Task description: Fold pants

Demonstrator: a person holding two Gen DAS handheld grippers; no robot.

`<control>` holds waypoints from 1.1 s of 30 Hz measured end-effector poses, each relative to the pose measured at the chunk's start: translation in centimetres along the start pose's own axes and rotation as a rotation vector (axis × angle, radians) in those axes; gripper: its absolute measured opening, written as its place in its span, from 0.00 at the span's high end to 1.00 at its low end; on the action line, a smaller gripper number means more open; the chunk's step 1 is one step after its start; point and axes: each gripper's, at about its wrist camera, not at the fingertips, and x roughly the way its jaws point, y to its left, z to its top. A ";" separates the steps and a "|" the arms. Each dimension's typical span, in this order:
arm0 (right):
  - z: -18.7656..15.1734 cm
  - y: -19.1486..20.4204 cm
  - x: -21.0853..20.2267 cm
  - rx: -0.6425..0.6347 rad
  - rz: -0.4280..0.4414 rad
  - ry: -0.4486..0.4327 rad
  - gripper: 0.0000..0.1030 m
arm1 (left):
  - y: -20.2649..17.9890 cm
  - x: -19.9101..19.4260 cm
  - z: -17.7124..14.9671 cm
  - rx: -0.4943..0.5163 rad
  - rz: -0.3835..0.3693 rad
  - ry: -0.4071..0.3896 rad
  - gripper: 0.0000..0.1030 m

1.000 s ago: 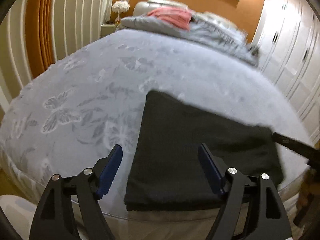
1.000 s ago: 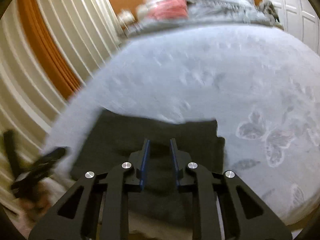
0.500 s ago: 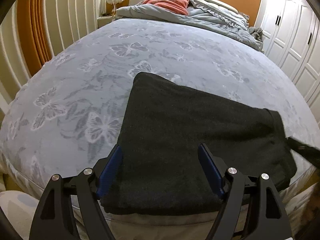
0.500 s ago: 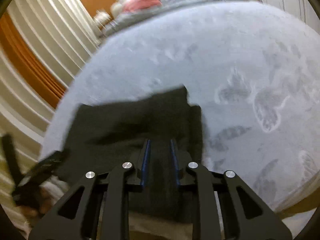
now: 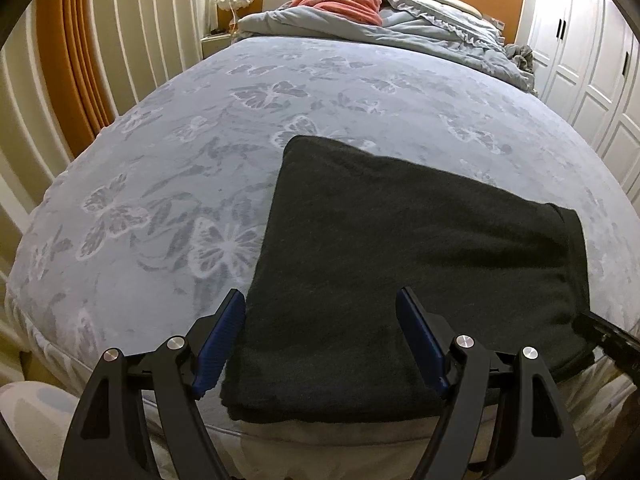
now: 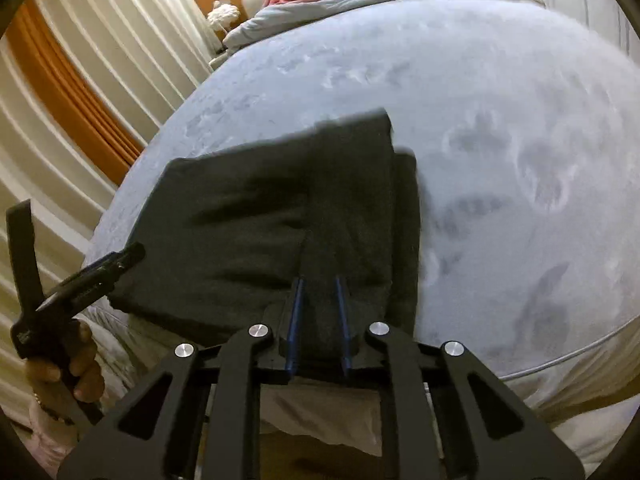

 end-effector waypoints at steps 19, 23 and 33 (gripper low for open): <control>1.0 -2.0 1.5 0.101 0.081 0.119 0.63 | 5.4 2.6 0.0 -0.245 -0.286 0.192 0.76; 2.5 -0.6 -2.8 0.058 0.172 0.041 0.72 | 5.8 -1.8 0.8 -0.254 -0.375 0.121 0.84; -1.9 -3.9 -3.1 0.094 0.031 0.126 0.33 | 5.5 0.0 -3.1 -0.245 -0.241 0.220 0.25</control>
